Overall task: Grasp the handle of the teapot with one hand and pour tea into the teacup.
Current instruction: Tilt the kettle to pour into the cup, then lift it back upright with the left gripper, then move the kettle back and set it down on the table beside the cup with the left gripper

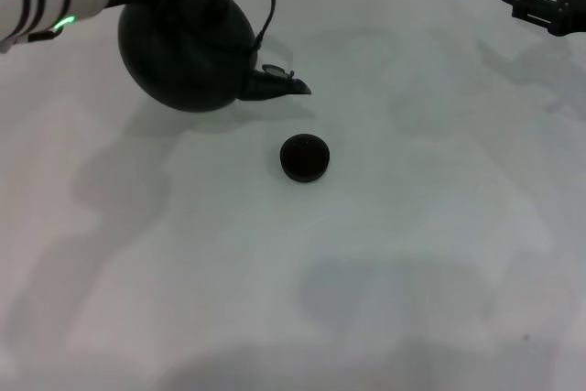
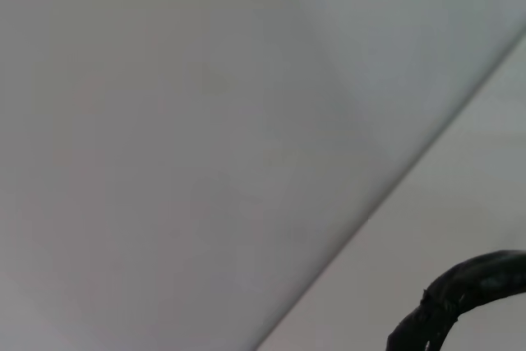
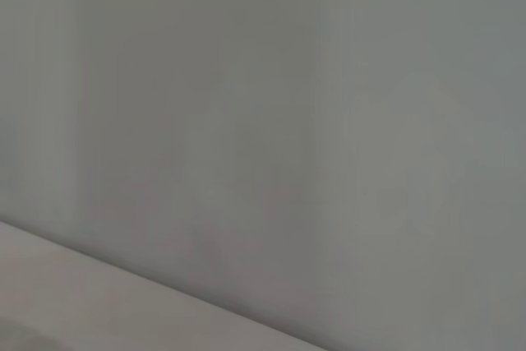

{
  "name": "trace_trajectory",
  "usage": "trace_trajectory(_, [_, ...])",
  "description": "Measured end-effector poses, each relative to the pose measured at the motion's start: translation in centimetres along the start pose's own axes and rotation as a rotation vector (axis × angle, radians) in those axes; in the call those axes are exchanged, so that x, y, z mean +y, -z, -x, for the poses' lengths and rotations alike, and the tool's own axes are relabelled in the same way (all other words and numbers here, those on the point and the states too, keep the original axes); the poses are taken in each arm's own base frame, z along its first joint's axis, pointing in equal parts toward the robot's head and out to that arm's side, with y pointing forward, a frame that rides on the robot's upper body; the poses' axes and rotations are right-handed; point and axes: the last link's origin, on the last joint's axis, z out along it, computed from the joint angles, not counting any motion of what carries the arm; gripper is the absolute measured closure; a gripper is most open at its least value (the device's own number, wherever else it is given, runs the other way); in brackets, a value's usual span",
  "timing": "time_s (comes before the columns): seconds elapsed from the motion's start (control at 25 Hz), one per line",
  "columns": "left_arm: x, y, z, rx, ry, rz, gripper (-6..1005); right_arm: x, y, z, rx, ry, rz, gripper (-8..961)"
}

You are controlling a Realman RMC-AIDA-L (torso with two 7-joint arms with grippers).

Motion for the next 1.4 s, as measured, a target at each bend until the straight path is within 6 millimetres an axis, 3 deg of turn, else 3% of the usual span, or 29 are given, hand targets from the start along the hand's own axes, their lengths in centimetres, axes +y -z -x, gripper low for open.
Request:
trace_trajectory(0.56, [-2.3, 1.7, 2.8, 0.237, 0.208, 0.077, 869, 0.2, 0.1, -0.5, 0.01, -0.013, 0.006, 112])
trace_trajectory(1.08, [-3.4, 1.3, 8.8, 0.264, 0.32, 0.171, 874, 0.4, 0.4, -1.4, 0.038, -0.01, 0.011, 111])
trace_trajectory(1.4, [-3.3, 2.4, 12.2, 0.402, 0.335, 0.265, 874, 0.4, 0.5, -1.8, 0.052, -0.011, 0.01, 111])
